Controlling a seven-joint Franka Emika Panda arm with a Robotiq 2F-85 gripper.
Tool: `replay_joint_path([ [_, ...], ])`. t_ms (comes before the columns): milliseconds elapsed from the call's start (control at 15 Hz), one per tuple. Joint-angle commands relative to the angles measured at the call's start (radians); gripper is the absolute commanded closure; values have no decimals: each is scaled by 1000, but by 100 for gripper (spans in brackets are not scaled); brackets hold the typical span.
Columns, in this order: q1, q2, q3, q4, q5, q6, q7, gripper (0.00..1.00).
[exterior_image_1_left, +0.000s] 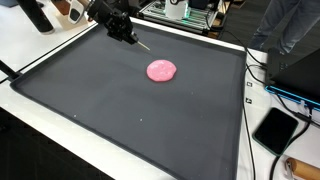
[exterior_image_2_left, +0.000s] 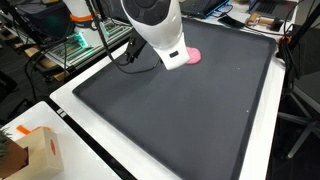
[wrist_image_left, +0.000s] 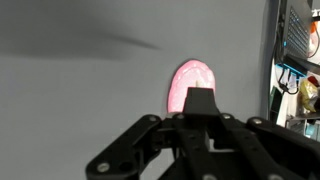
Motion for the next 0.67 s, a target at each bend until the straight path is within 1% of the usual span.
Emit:
replay_joint_path([
  [0, -19, 36, 2, 28, 32, -14, -7, 96],
  [600, -21, 73, 1, 54, 33, 0, 15, 96],
])
